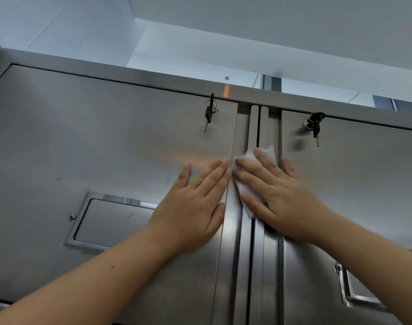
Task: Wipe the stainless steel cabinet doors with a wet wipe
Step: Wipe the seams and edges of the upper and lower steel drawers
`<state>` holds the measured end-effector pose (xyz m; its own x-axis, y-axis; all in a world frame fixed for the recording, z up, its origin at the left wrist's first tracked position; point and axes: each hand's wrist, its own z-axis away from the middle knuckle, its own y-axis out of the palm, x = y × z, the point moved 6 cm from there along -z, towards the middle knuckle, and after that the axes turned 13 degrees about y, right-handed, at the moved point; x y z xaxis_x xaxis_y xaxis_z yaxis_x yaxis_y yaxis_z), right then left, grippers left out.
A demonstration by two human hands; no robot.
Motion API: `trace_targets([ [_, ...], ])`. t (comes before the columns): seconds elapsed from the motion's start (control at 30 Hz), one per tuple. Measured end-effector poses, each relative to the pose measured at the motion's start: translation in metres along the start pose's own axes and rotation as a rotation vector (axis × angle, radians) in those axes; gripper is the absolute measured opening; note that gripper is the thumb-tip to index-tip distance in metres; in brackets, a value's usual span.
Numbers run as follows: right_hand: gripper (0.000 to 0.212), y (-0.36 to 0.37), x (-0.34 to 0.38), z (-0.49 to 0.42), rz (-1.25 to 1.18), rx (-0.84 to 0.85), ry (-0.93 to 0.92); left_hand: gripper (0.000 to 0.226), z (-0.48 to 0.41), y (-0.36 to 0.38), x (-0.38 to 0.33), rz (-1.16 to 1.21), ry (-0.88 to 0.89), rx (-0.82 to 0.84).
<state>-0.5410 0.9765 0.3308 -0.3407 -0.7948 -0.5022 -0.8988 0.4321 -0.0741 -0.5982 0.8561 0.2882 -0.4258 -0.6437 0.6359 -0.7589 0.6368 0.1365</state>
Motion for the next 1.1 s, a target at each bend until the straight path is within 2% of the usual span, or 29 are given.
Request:
trace_targets([
  [0.13,0.058,0.004,0.022,0.041,-0.056,-0.018,-0.054,0.055,0.0,0.0,-0.001,-0.002,-0.001,0.003],
  [0.23,0.061,0.002,0.021,0.037,-0.006,-0.015,-0.092,0.055,0.0,0.0,-0.001,0.0,-0.002,0.017],
  [0.47,0.065,0.003,0.013,0.019,0.057,-0.015,0.006,0.055,0.0,0.001,-0.002,0.039,-0.007,0.024],
  [0.7,0.056,0.006,0.046,0.078,-0.024,-0.025,-0.064,0.056,0.007,-0.002,-0.006,0.073,-0.021,0.026],
  [0.83,0.057,0.004,0.043,0.072,0.091,0.008,-0.139,0.056,0.008,-0.002,-0.006,0.077,-0.021,0.027],
  [1.1,0.061,-0.003,0.038,0.055,0.253,-0.03,-0.139,0.056,0.009,0.001,-0.006,0.064,-0.026,0.042],
])
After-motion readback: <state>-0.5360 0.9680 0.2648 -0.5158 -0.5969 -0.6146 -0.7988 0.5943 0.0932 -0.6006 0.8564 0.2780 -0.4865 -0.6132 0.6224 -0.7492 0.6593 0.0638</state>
